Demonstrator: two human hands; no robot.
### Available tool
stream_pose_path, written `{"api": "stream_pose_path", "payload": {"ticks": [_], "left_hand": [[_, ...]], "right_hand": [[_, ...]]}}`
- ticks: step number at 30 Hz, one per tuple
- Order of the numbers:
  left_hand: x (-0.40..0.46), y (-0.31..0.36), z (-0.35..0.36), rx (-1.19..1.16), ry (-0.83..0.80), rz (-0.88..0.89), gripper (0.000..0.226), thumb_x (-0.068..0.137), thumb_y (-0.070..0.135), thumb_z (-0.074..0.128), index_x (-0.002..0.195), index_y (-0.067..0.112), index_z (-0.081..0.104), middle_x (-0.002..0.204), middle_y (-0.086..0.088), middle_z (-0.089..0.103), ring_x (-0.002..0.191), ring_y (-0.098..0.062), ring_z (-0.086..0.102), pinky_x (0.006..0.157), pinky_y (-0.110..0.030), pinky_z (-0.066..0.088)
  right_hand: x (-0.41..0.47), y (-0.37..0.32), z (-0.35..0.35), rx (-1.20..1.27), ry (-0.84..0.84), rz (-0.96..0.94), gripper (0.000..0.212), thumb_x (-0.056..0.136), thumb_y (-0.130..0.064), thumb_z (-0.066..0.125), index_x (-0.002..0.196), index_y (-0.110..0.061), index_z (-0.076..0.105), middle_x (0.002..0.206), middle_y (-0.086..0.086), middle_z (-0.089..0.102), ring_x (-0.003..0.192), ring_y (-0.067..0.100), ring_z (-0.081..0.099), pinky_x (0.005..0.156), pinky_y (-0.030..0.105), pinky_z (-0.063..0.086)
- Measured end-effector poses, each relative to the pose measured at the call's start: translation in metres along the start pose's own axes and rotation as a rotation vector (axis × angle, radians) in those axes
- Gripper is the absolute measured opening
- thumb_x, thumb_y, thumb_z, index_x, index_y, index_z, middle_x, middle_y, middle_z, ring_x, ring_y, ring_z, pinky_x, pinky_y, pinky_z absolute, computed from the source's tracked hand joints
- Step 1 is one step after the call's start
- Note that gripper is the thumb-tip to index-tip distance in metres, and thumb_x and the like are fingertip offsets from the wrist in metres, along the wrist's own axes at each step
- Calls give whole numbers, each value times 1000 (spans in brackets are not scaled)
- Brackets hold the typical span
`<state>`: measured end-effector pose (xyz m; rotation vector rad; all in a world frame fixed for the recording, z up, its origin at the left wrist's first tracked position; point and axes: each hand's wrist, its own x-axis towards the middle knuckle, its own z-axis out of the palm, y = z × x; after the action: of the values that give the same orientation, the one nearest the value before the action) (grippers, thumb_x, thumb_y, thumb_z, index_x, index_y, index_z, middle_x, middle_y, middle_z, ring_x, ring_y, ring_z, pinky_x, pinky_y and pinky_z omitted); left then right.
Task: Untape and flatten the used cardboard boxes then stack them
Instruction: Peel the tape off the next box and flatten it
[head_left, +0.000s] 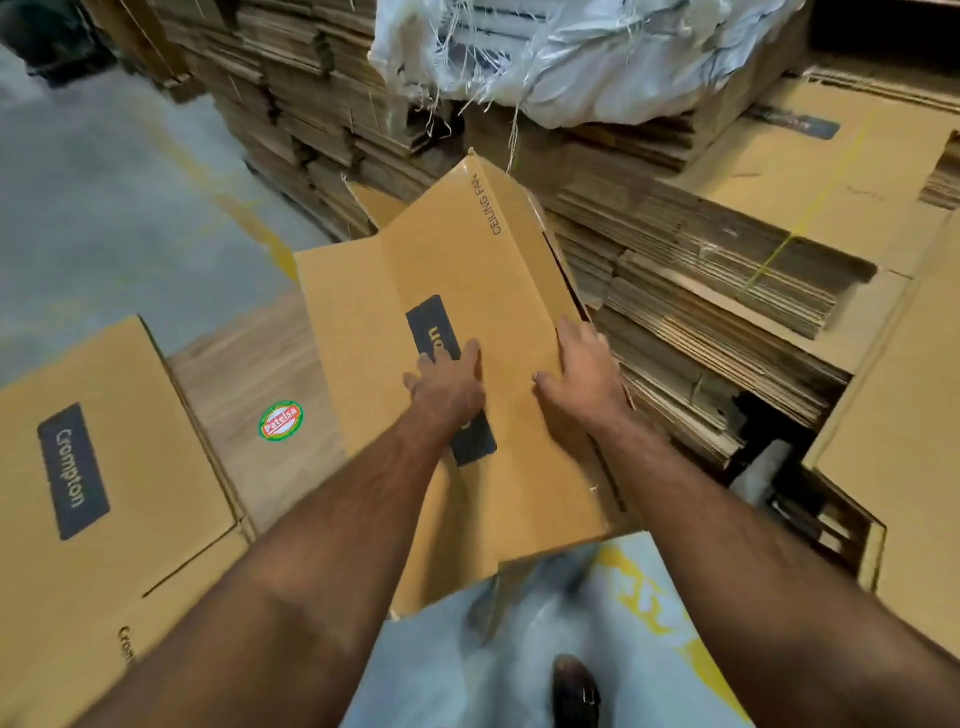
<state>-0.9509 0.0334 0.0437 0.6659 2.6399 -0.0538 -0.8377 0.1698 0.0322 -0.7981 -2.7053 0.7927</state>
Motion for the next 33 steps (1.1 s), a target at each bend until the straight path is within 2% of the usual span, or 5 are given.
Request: {"api": "stream_pose_path", "payload": {"ticks": [6, 15, 21, 29, 33], "left_hand": [[-3, -8, 22, -336, -115, -13, 86, 97, 46, 48, 154, 30, -14, 161, -18, -8, 140, -44, 28, 112, -44, 30], [4, -21, 0, -640, 170, 57, 60, 100, 54, 24, 122, 7, 54, 121, -18, 58, 108, -37, 57, 92, -46, 48], [14, -9, -64, -934, 171, -61, 71, 94, 63, 40, 140, 10, 41, 141, -12, 46, 124, -32, 49, 92, -33, 42], [21, -16, -57, -942, -28, -233, 104, 62, 75, 62, 143, 17, 31, 143, -11, 42, 128, -34, 43, 103, -48, 42], [21, 3, -58, -934, 116, -190, 78, 78, 56, 57, 141, 15, 35, 140, -11, 46, 121, -33, 50, 99, -43, 46]], "right_hand": [[18, -19, 3, 195, 6, 86, 70, 87, -26, 71, 148, -15, 41, 133, 11, 40, 126, 27, 37, 109, 35, 36], [7, -44, -12, 176, -187, 10, 77, 92, -14, 63, 156, -15, 20, 153, 5, 39, 136, 24, 41, 112, 32, 32], [3, -97, 12, -42, -186, -132, 67, 76, -29, 56, 139, -14, 37, 128, 7, 50, 112, 32, 54, 88, 51, 52], [-1, -82, 1, -18, -276, -172, 86, 89, -36, 59, 157, -13, 13, 163, 5, 20, 146, 26, 24, 117, 49, 29], [-9, -53, -1, 246, -216, -97, 60, 101, -35, 47, 155, -16, 29, 160, 6, 30, 148, 20, 24, 122, 43, 20]]}}
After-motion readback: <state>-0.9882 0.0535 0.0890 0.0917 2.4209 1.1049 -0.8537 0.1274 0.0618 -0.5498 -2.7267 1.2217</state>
